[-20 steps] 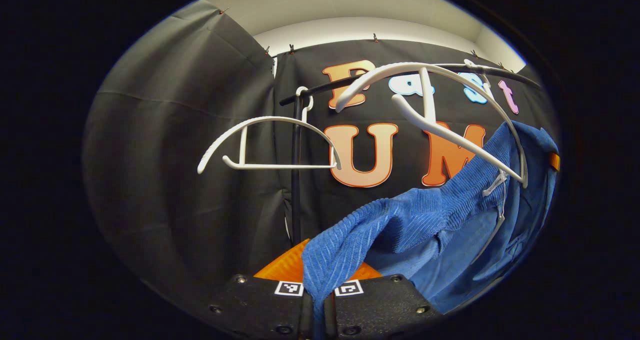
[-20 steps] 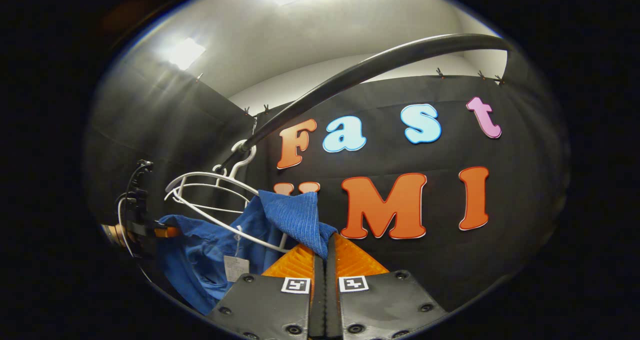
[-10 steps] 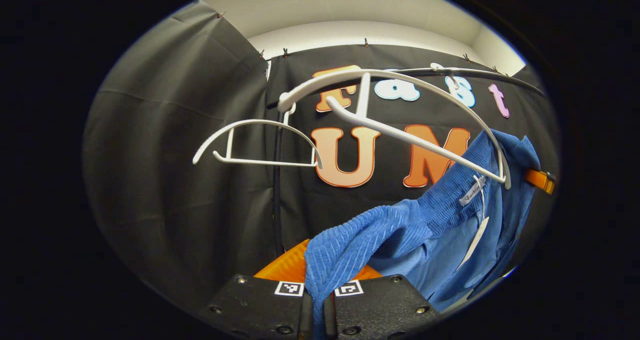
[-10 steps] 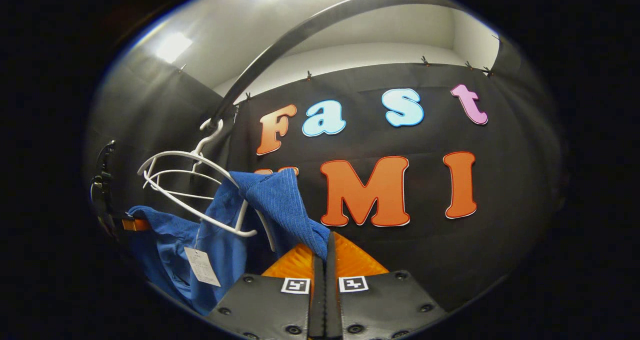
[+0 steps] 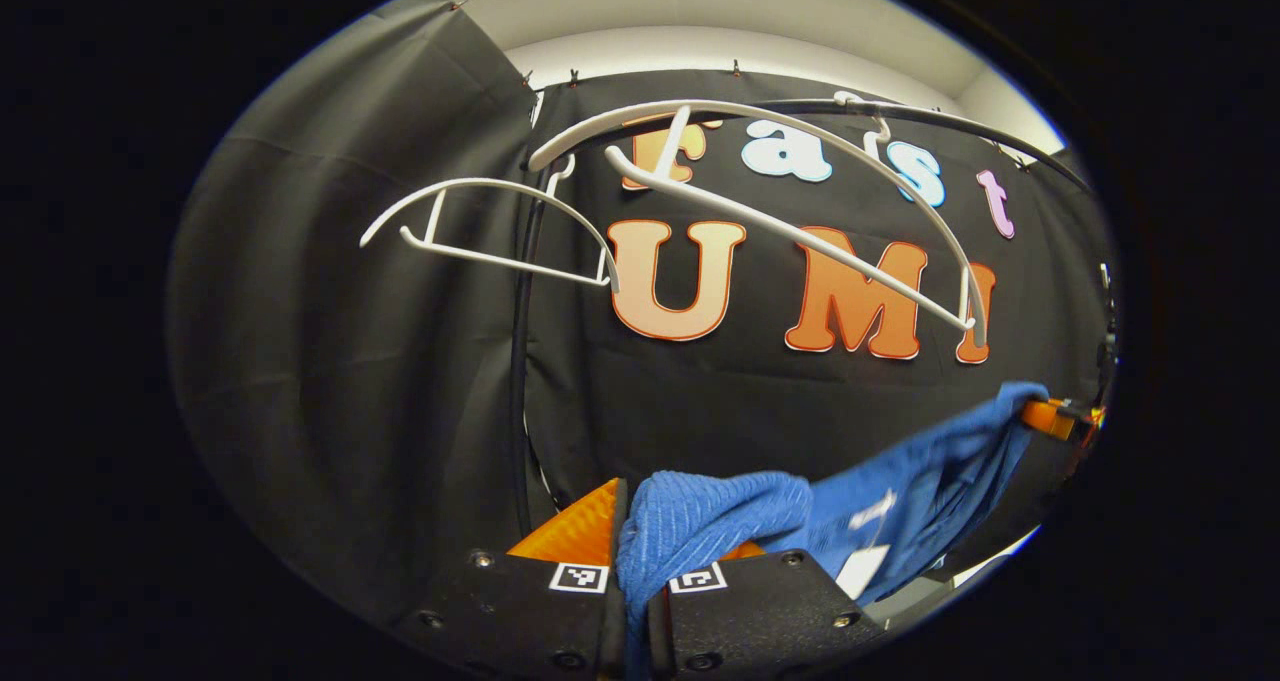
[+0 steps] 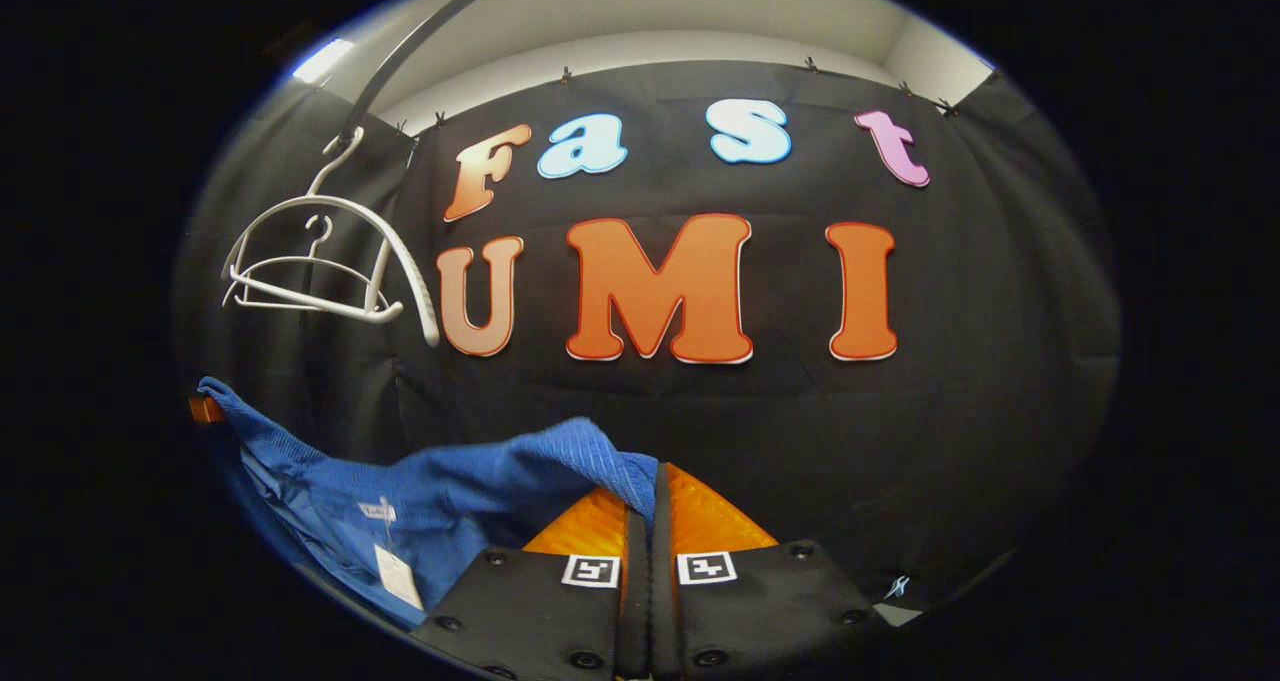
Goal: Grasp the clothes on the hanger with both hands and then place them into the laundry hamper below.
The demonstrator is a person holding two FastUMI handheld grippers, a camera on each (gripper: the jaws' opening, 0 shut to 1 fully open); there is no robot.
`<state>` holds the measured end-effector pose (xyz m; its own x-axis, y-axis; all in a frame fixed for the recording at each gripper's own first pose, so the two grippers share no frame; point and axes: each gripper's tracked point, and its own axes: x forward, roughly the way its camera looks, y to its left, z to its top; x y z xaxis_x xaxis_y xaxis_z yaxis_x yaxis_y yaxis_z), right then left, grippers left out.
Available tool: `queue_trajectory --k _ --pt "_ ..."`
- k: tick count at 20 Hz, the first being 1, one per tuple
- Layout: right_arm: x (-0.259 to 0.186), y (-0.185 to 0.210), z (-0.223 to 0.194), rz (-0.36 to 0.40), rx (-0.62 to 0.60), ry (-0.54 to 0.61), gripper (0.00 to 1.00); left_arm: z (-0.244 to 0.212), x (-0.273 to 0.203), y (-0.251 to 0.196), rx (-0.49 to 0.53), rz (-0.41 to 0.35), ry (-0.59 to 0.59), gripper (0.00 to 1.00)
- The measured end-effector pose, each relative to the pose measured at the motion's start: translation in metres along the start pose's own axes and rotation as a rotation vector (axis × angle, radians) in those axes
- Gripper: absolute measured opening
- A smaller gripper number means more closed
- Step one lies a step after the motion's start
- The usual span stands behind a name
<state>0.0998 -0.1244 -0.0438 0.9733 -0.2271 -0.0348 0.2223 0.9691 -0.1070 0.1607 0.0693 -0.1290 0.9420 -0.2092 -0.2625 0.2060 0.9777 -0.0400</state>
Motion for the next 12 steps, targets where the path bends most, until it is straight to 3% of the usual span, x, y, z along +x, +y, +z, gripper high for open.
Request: queue_trajectory --k 6,12 --pt "-0.019 -0.001 -0.026 0.028 -0.019 0.055 0.08 -0.053 -0.009 -0.009 -0.042 0.016 0.093 0.10" --pt "-0.029 0.074 -0.054 0.210 -0.004 0.125 0.08 -0.118 -0.013 -0.066 -0.062 -0.056 0.222 0.10"
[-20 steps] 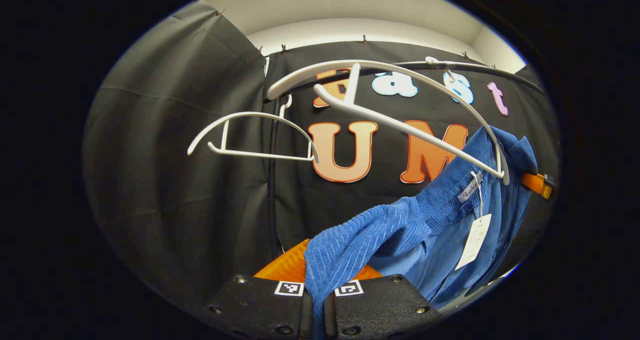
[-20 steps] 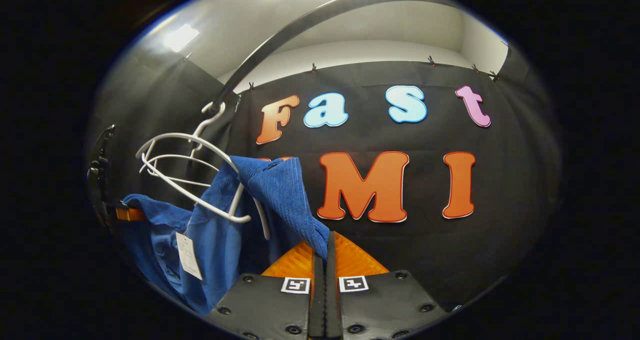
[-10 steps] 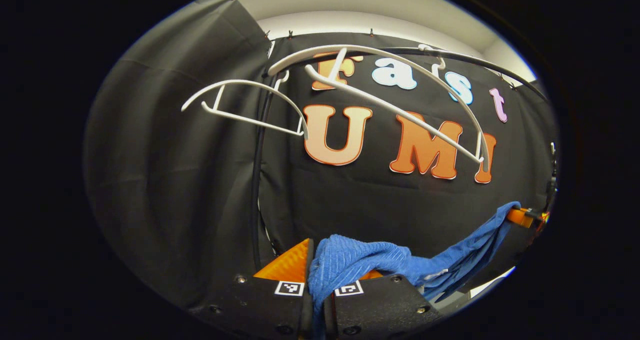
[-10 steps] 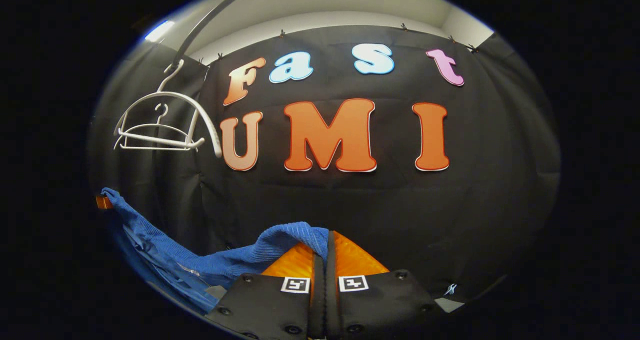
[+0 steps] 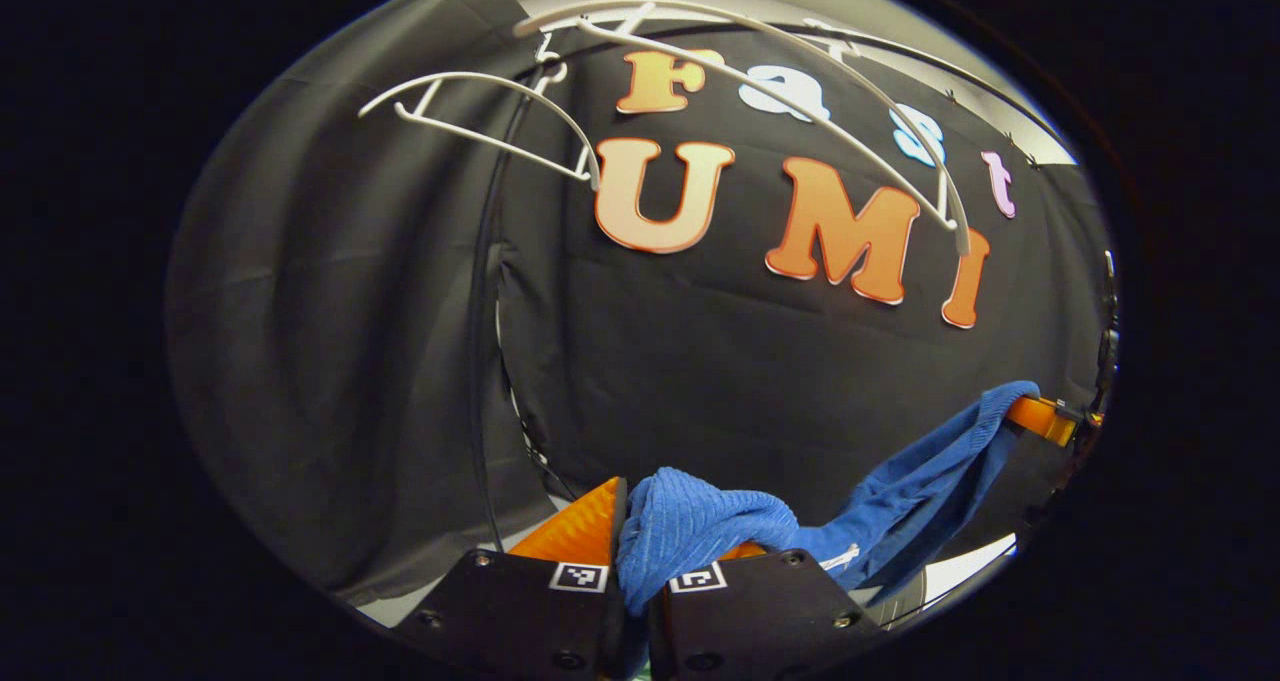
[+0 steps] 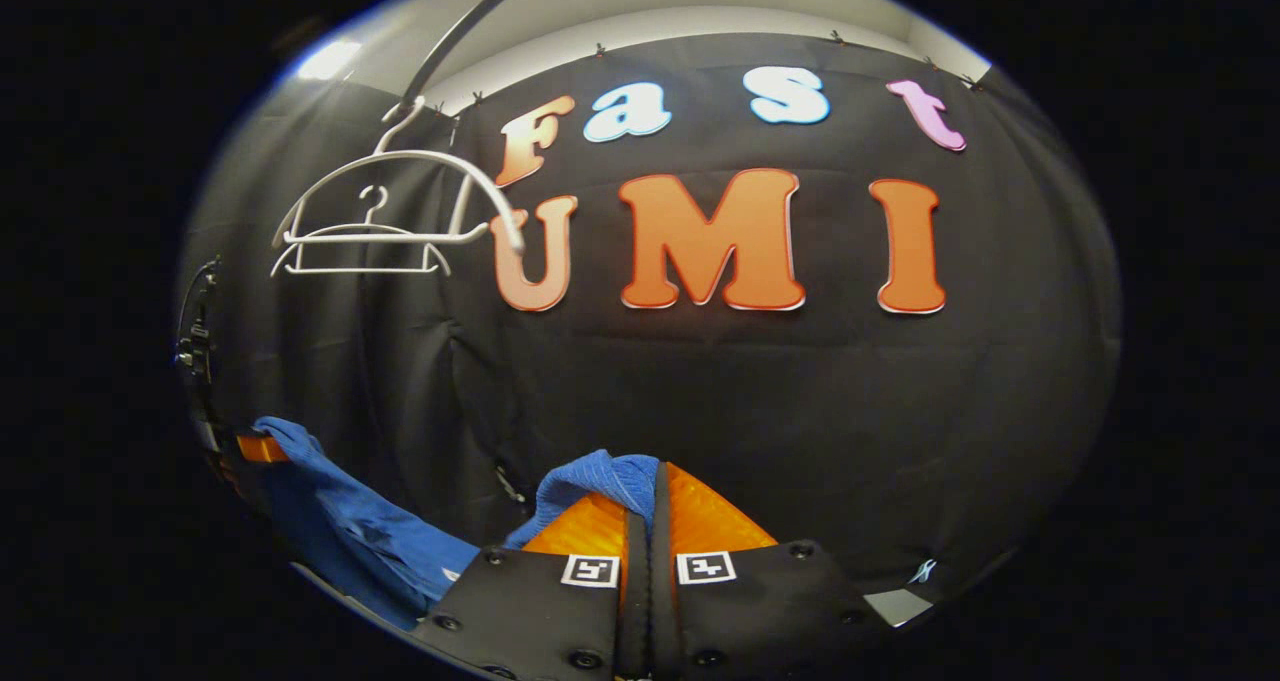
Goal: Grasp the clothes on the hanger with both hands and then place them into the laundry hamper below.
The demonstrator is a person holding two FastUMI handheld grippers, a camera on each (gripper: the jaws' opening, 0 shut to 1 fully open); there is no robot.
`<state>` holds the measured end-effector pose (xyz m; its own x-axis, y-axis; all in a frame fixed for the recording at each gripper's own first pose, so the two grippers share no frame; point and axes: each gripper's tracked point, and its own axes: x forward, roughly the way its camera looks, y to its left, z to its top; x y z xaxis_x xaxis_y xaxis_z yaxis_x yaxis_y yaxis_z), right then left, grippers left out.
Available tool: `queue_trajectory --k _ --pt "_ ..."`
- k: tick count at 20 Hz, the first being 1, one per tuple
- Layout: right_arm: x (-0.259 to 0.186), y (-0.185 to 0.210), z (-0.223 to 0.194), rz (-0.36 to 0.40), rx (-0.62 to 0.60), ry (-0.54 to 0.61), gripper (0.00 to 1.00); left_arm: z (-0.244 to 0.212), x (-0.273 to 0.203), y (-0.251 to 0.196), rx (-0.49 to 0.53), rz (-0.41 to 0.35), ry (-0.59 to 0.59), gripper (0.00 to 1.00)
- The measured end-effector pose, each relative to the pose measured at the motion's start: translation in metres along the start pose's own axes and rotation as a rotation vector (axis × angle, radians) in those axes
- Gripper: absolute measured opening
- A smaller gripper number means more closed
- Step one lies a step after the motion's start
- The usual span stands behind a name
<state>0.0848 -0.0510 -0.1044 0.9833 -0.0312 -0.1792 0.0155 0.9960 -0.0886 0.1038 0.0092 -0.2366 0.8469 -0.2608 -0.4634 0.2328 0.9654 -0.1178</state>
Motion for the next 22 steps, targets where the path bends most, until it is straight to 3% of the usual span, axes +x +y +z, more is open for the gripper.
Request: queue_trajectory --k 4,7,12,17,19,20,21,22 --pt "0.009 0.068 -0.058 0.146 0.020 0.139 0.08 -0.072 0.012 -0.044 -0.026 -0.078 0.156 0.10" --pt "0.004 0.100 -0.116 0.199 0.007 0.262 0.08 -0.129 0.010 -0.073 -0.054 -0.152 0.320 0.09" --pt "-0.012 0.111 -0.199 0.223 -0.001 0.445 0.08 -0.199 0.008 -0.079 -0.074 -0.115 0.484 0.14" --pt "-0.023 0.109 -0.250 0.206 0.023 0.597 0.11 -0.254 -0.002 -0.070 -0.115 -0.040 0.617 0.36" --pt "-0.027 0.110 -0.276 0.206 0.029 0.650 0.20 -0.269 -0.006 -0.065 -0.129 -0.015 0.646 0.46" --pt "-0.030 0.112 -0.289 0.208 0.036 0.682 0.36 -0.277 -0.010 -0.059 -0.138 0.001 0.656 0.51" --pt "-0.035 0.112 -0.298 0.217 0.049 0.704 0.53 -0.280 -0.013 -0.055 -0.148 0.012 0.659 0.71" --pt "-0.039 0.115 -0.304 0.231 0.068 0.727 0.64 -0.283 -0.016 -0.049 -0.151 0.037 0.659 0.86"
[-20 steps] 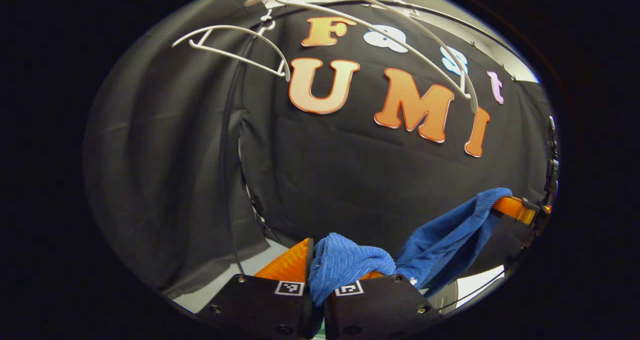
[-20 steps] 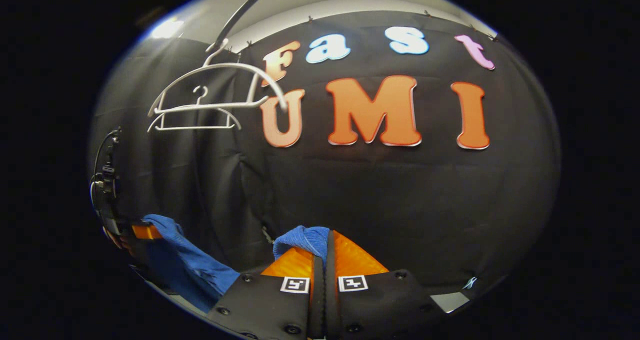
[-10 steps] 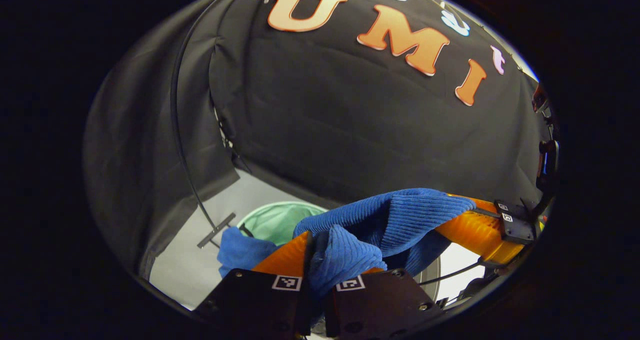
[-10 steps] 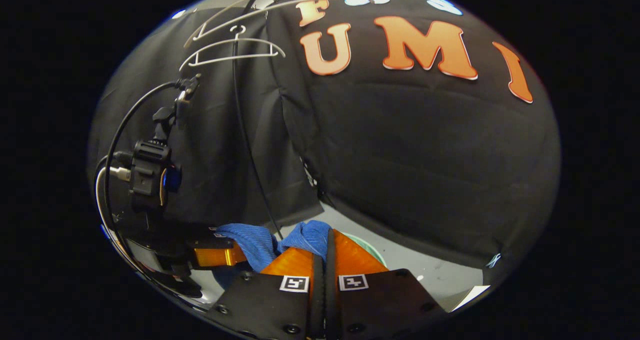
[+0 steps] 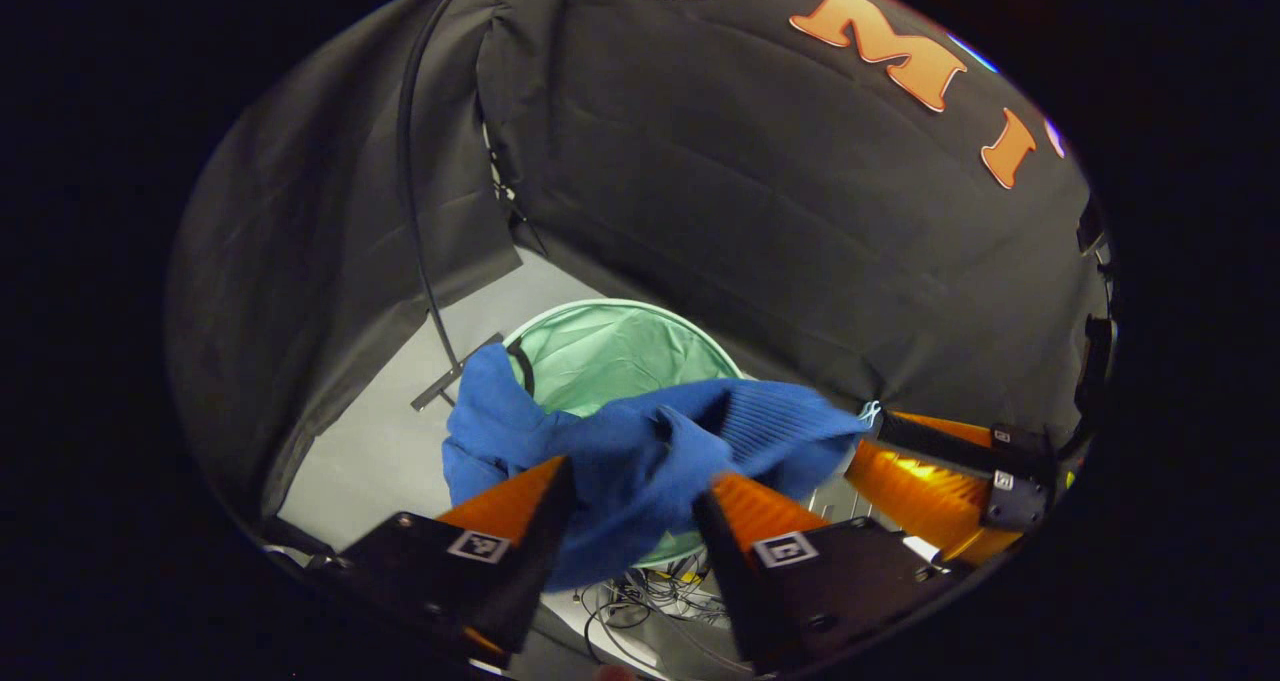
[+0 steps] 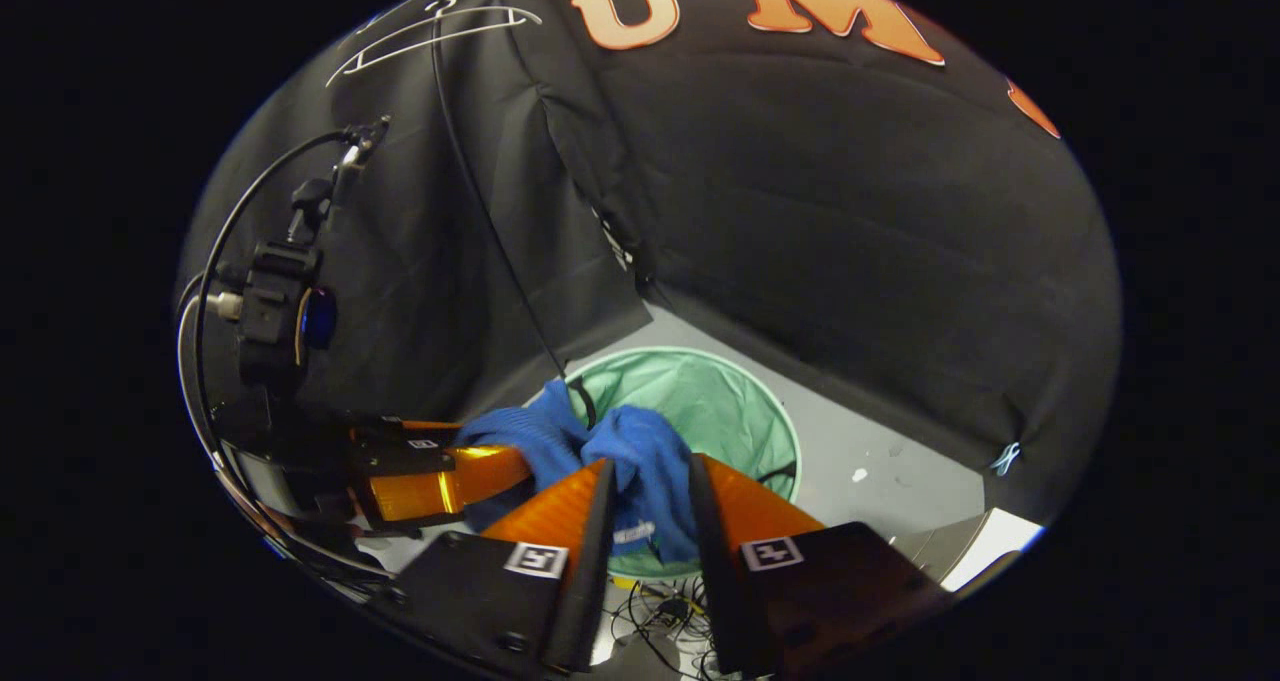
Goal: Grasp the clothes on the hanger with both hands and then place them into the laundry hamper below.
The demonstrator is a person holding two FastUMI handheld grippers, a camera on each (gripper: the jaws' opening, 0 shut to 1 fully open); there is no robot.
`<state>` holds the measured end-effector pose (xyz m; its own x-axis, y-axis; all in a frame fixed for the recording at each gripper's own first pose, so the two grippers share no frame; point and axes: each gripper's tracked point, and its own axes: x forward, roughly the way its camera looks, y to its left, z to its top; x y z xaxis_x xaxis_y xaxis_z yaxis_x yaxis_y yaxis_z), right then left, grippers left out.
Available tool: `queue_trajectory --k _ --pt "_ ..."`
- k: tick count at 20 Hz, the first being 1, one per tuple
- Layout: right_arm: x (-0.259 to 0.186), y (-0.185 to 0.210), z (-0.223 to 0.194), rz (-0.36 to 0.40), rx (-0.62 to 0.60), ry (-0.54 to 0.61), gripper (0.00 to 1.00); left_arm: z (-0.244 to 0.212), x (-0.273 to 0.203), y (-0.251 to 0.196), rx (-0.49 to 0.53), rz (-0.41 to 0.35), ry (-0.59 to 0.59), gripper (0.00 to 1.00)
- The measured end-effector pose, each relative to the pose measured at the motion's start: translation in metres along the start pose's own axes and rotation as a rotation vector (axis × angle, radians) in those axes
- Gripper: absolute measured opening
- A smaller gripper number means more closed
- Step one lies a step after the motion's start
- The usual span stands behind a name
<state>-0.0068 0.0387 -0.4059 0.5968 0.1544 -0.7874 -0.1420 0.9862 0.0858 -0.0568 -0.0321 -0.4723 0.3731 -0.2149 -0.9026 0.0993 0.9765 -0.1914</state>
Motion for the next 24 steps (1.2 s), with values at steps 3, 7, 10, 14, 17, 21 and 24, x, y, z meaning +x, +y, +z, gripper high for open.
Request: queue_trajectory --k 3,7,10,14,17,21,24 --pt "-0.001 -0.013 -0.016 -0.032 0.035 0.033 0.98 -0.010 -0.008 0.011 -0.015 0.032 0.015 0.98" --pt "-0.002 -0.017 -0.023 -0.063 0.079 0.040 0.99 -0.013 -0.017 0.021 0.008 0.051 -0.004 0.97" --pt "-0.003 -0.024 -0.024 -0.079 0.084 0.035 0.99 -0.009 -0.025 0.019 0.035 0.058 -0.026 0.97" --pt "-0.012 -0.026 -0.008 -0.093 0.086 -0.025 0.99 0.012 -0.052 0.019 0.032 0.069 -0.112 0.97" --pt "-0.031 -0.027 0.022 -0.113 0.068 -0.105 0.99 0.043 -0.084 0.010 0.020 0.055 -0.209 0.97" --pt "-0.075 -0.034 0.082 -0.151 0.007 -0.247 0.99 0.093 -0.137 0.006 0.025 0.072 -0.362 0.97" --pt "-0.122 -0.031 0.133 -0.165 -0.034 -0.380 0.98 0.135 -0.179 0.005 0.031 0.077 -0.489 0.97"
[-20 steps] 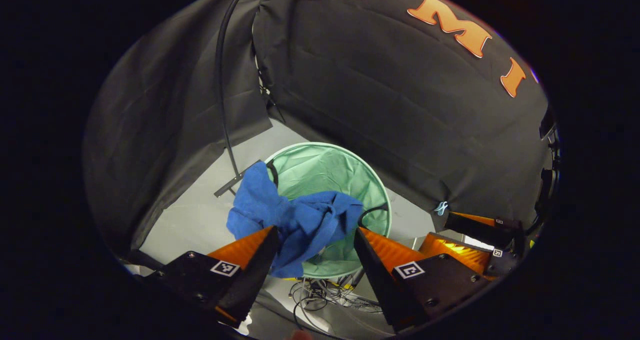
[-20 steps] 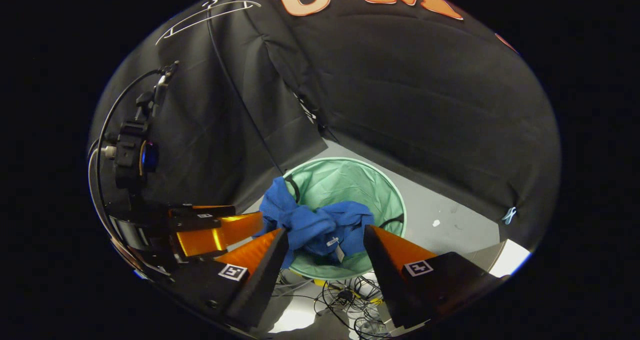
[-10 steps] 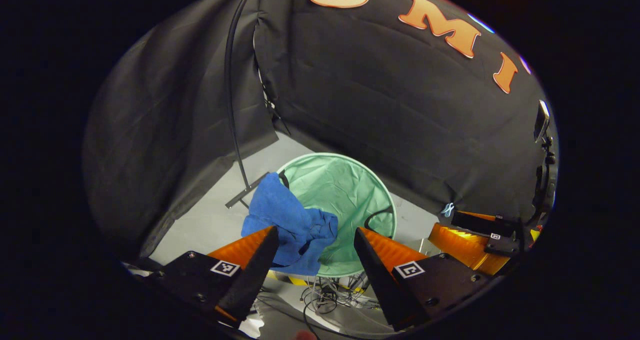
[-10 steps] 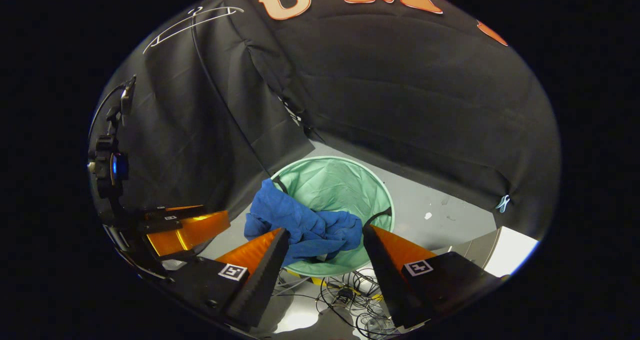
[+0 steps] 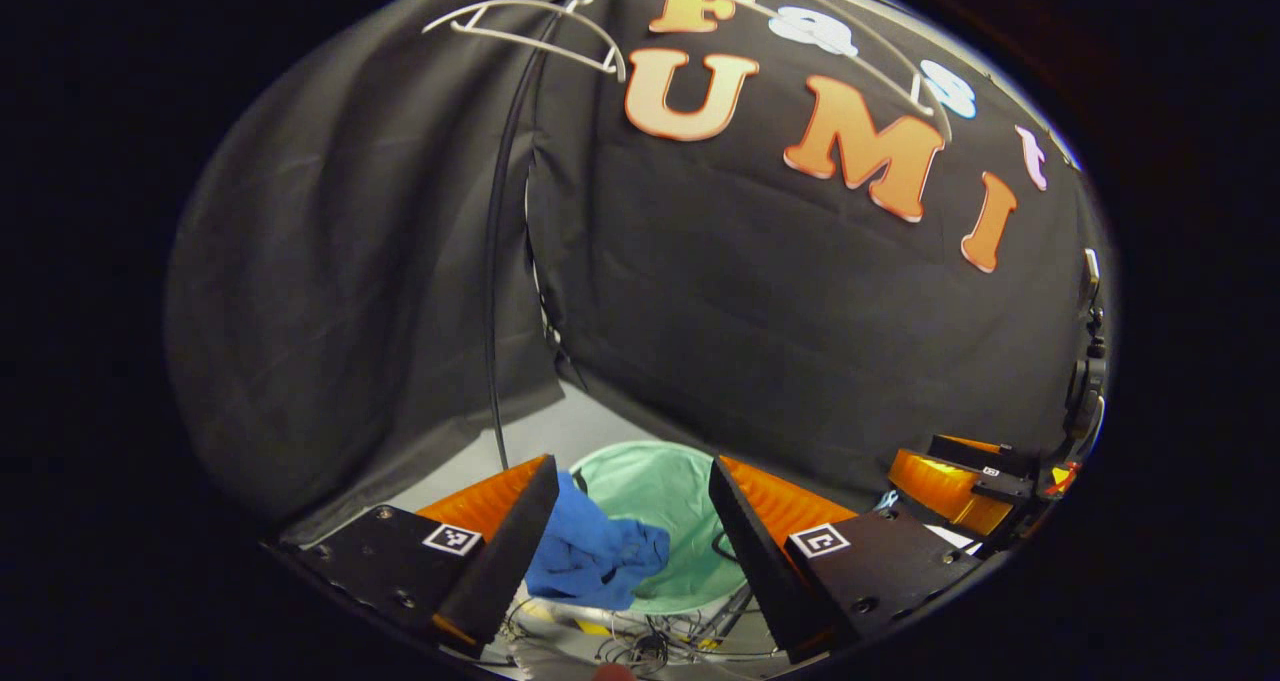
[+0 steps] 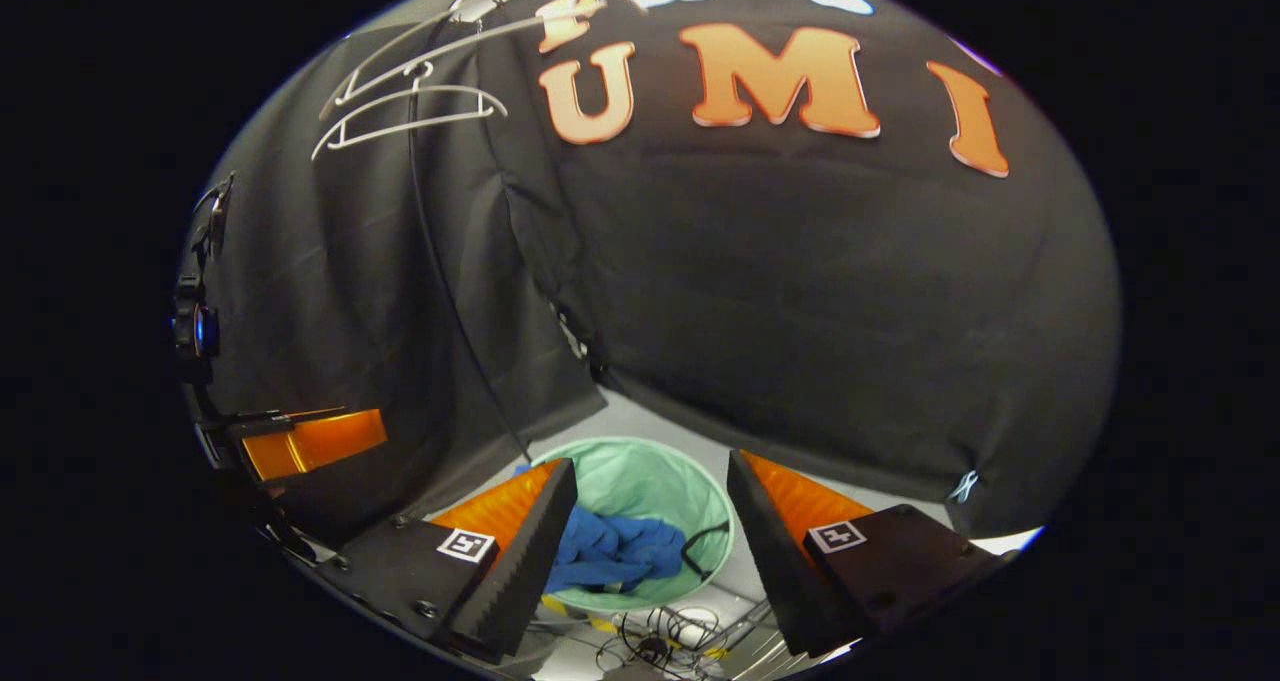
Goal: Grasp the clothes on the hanger with both hands and then place them into the laundry hamper below.
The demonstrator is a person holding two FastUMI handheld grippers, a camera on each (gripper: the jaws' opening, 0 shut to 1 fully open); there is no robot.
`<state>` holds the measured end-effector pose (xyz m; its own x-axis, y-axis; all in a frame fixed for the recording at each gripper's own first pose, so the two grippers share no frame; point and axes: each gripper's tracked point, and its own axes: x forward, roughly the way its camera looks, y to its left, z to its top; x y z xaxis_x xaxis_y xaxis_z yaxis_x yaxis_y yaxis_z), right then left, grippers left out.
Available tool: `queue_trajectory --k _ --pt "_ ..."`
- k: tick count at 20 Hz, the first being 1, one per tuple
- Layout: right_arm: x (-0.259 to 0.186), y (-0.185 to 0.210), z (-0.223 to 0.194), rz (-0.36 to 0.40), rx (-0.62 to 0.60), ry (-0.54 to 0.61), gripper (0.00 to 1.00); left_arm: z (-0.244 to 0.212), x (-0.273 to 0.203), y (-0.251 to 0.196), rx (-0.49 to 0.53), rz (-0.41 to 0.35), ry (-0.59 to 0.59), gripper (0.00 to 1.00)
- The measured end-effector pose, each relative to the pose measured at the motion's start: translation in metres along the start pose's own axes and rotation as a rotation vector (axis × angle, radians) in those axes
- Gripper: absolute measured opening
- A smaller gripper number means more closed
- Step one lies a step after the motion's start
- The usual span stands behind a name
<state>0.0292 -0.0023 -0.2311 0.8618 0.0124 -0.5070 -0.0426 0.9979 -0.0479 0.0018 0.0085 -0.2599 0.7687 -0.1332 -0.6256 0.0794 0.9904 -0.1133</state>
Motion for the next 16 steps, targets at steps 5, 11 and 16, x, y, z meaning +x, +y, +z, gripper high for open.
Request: queue_trajectory --k 5,11,16 --pt "-0.033 0.003 0.090 0.022 0.044 -0.185 0.98 0.101 -0.041 0.008 0.011 0.026 -0.249 0.96" --pt "-0.088 -0.013 0.166 -0.014 0.046 -0.392 0.98 0.170 -0.078 0.000 0.029 0.052 -0.456 0.95" --pt "-0.116 -0.026 0.213 -0.054 0.061 -0.523 0.98 0.211 -0.113 -0.004 0.028 0.054 -0.569 0.92"
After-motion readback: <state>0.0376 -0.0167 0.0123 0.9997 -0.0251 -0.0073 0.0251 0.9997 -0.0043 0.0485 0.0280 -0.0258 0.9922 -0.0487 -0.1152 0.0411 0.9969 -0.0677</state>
